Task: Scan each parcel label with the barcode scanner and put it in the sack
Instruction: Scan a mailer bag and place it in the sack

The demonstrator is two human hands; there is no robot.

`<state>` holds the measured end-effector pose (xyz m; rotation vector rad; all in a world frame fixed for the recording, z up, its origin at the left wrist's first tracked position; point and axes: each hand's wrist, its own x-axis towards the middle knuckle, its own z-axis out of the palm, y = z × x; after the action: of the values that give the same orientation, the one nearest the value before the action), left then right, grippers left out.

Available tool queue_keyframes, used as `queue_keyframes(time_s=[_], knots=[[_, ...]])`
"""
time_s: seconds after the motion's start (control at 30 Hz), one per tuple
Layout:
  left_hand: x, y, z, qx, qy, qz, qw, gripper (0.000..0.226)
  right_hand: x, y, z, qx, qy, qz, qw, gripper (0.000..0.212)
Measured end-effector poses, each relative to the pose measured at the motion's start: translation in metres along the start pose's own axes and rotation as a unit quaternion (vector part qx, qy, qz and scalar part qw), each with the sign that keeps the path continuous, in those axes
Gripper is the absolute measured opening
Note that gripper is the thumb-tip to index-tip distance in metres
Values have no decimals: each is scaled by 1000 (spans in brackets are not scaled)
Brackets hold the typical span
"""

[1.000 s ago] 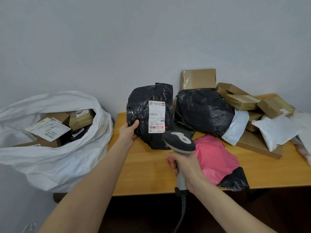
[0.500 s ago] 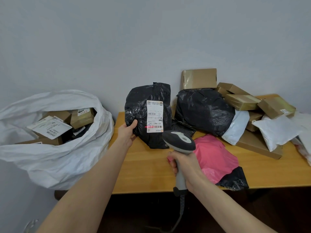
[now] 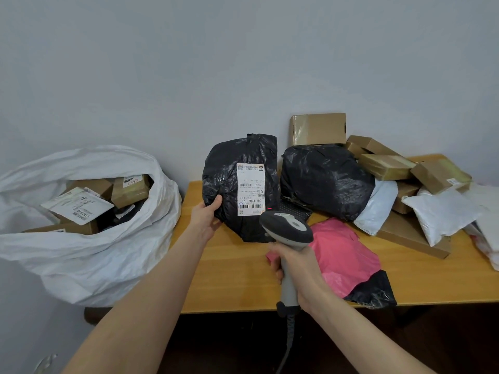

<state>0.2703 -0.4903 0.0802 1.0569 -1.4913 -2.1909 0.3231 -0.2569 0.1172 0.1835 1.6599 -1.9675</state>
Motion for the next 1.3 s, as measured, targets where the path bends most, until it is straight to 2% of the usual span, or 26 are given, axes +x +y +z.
queue_keyframes(time_s=[0.17,0.33,0.5,0.67,0.9,1.07,1.3], knots=[[3,-1,-1,-2,-1,1,1000,16,0,0,0,-3,10,-3,1000,25],[7,-1,-3,-1,-10,-4,1000,13,2,2,6,-12,15,5,1000,21],[15,3,-10,-2,-15,-2,1000,25,8,2,16,-13,17,14,1000,20],[28,12,-19,-7,-20,-7,1000,13,16,4,32,-17,16,22,999,24],[55,24,-40,-3,-18,-9,1000,23,34,6,66,-19,2,31,999,11],[64,35,-60,-17,9,-5,1000,23,61,-4,94,-1,-12,24,1000,9],[72,80,-137,-18,116,42,992,20,113,-30,178,-10,-112,10,994,6]])
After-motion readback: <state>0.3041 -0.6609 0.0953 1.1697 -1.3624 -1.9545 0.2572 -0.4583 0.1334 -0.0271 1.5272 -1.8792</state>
